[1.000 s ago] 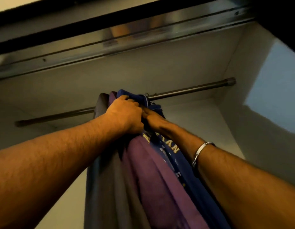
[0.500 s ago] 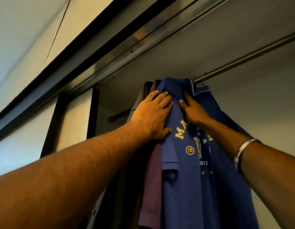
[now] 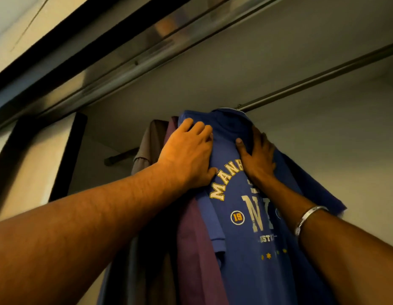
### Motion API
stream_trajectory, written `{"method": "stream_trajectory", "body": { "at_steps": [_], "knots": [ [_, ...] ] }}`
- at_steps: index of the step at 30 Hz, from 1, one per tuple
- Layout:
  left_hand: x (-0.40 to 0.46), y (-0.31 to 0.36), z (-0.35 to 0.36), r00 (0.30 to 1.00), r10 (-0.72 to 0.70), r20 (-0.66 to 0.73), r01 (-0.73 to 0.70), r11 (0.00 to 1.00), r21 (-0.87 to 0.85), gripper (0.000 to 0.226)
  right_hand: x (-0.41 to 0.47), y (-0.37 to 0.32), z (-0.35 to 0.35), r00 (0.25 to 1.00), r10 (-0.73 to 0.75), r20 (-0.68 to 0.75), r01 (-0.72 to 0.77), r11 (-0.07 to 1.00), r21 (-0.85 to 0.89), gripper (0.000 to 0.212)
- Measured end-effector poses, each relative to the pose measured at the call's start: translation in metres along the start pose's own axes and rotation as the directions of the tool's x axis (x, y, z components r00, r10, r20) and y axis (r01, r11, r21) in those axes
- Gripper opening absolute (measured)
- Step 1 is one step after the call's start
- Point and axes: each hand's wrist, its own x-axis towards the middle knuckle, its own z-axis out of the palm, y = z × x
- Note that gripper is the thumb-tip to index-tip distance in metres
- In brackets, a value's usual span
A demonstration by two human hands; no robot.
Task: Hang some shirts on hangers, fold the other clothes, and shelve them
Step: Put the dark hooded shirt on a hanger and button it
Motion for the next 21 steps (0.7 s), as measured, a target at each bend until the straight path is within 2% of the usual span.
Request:
{"method": "stream_trajectory", "body": {
  "at_steps": [3, 7, 9, 12, 15, 18, 21],
  "knots": [
    [0.022, 0.022, -0.003, 1.0, -0.017, -0.011, 0.017, 1.0, -0.013, 0.093, 0.008, 0.022, 0.006, 0.991, 0.051, 0.12, -0.057, 0.997, 0.044, 0.079],
    [0.042, 0.028, 0.007, 0.987, -0.14, 0.082, 0.145, 0.988, -0.055, 0.1, 0.025, 0.023, 0.028, 0.971, -0.054, 0.234, 0.023, 0.991, 0.133, 0.098],
    [0.043, 0.021, 0.017, 0.981, -0.166, 0.105, 0.17, 0.985, -0.031, 0.099, 0.025, 0.015, 0.043, 0.954, -0.104, 0.282, 0.058, 0.984, 0.167, 0.099],
    [0.031, 0.004, 0.032, 0.973, -0.178, 0.145, 0.18, 0.984, 0.0, 0.097, 0.018, 0.003, 0.071, 0.927, -0.179, 0.329, 0.105, 0.968, 0.23, 0.103],
    [0.008, -0.014, 0.052, 0.955, -0.185, 0.23, 0.182, 0.983, 0.036, 0.099, 0.008, -0.009, 0.111, 0.906, -0.178, 0.383, 0.076, 0.961, 0.266, 0.103],
    [-0.02, -0.038, 0.079, 0.934, -0.183, 0.308, 0.17, 0.983, 0.069, 0.103, -0.005, -0.021, 0.159, 0.89, -0.188, 0.415, 0.073, 0.958, 0.277, 0.092],
    [-0.045, -0.061, 0.105, 0.901, -0.185, 0.393, 0.17, 0.983, 0.072, 0.112, -0.016, -0.032, 0.199, 0.871, -0.18, 0.456, 0.044, 0.955, 0.294, 0.095]
  ]
}}
